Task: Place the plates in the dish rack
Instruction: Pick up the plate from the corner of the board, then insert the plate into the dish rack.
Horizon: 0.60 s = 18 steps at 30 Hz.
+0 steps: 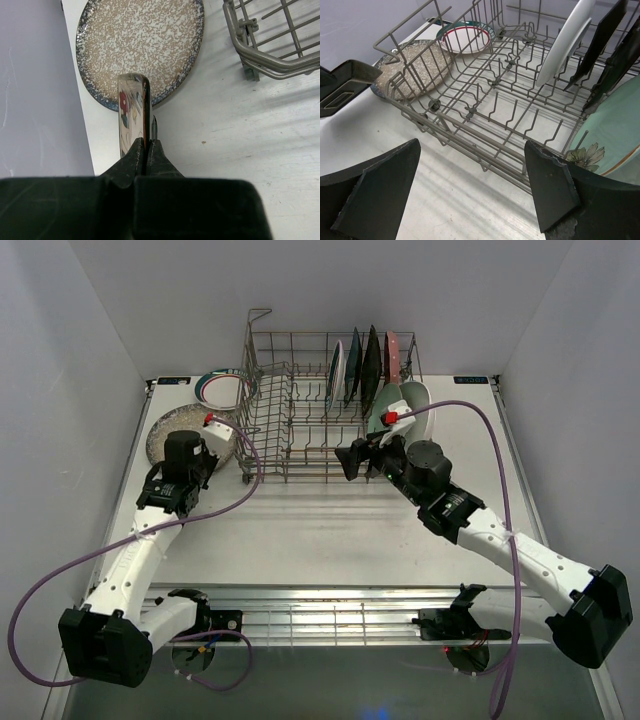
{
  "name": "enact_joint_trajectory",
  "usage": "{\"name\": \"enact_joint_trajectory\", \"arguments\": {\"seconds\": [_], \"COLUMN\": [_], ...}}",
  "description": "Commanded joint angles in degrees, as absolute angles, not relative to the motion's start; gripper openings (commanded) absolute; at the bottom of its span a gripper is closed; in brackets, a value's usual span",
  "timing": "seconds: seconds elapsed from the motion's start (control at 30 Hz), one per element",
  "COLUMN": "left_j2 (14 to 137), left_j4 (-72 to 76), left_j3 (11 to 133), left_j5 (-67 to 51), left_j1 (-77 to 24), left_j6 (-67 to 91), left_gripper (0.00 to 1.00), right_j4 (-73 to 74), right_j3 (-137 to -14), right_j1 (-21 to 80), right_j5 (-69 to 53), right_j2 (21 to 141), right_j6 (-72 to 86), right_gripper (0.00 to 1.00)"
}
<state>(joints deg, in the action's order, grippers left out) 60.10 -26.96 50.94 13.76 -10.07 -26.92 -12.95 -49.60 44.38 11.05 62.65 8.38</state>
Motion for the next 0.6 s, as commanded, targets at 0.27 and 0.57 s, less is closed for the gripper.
{"name": "enact_joint_trajectory", "arguments": {"seconds": [0.27,0.57], "left_j2": [54.6,54.8], "left_j4": [-25.3,-26.5], "left_j3": [60.8,69.2], "left_j5": [16.4,15.0], "left_j1": [-10.1,-10.1], "left_j6": [-28.3,-27.3], "left_gripper": [0.00,0.00], "right_j4": [-15.3,-15.5], "right_j3": [-52.5,-52.9], "right_j1": [44.3,44.3], "right_j5": [6.8,7.0], "right_j2": [63.7,64.6], "right_j6": [6.7,6.2], "right_gripper": [0.90,0.90]}}
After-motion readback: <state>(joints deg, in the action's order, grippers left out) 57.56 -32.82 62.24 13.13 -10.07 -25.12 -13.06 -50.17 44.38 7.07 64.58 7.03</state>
